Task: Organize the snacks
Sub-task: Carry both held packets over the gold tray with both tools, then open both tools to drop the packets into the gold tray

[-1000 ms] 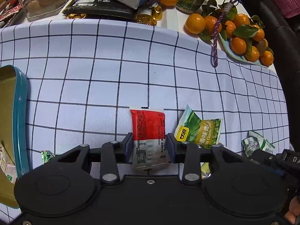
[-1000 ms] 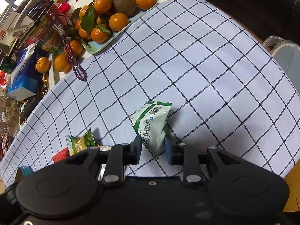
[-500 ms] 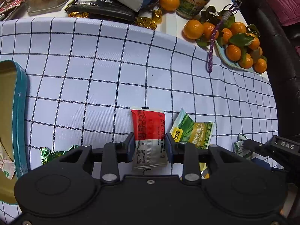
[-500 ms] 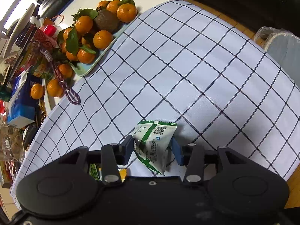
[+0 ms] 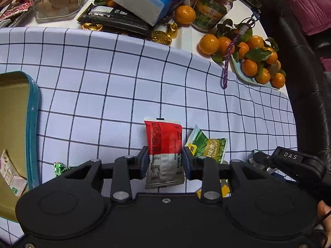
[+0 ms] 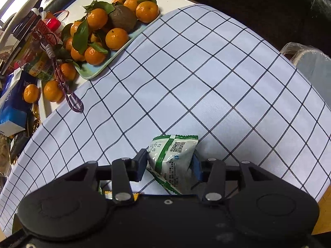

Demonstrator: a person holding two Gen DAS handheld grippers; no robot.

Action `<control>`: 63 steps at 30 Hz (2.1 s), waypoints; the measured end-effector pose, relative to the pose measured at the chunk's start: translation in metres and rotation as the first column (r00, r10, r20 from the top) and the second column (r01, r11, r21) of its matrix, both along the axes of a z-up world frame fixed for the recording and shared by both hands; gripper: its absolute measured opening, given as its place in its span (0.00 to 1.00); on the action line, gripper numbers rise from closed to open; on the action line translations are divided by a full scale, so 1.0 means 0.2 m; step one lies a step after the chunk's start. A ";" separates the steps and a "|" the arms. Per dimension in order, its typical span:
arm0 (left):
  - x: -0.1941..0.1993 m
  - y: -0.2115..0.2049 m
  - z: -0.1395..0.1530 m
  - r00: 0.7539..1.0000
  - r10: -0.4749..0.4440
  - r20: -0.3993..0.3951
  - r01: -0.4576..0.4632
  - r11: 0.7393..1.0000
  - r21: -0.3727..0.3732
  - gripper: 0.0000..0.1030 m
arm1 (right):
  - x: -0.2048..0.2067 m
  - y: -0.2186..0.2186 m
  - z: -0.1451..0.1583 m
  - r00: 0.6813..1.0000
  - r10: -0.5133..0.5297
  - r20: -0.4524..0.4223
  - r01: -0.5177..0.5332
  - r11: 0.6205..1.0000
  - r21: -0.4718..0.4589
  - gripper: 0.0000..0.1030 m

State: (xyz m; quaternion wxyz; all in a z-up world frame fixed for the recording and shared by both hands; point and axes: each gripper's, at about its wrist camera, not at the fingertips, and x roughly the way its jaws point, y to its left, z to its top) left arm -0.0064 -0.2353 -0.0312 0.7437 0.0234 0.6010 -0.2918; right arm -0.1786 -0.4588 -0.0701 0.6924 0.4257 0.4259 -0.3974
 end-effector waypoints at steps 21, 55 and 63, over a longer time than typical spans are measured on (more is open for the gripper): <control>0.10 0.53 0.28 0.982 0.132 0.133 -0.130 0.991 -0.021 0.40 | 0.28 0.38 0.41 0.978 0.099 0.185 -0.093 0.995 -0.038 0.45; 0.42 1.43 0.39 0.804 0.559 0.202 -0.556 0.828 -0.077 0.40 | 0.88 1.58 0.50 0.730 0.610 0.309 -0.606 0.786 -0.121 0.47; 0.41 1.38 0.35 0.832 0.527 0.176 -0.528 0.848 -0.043 0.40 | 0.89 1.58 0.49 0.722 0.632 0.282 -0.628 0.770 -0.116 0.47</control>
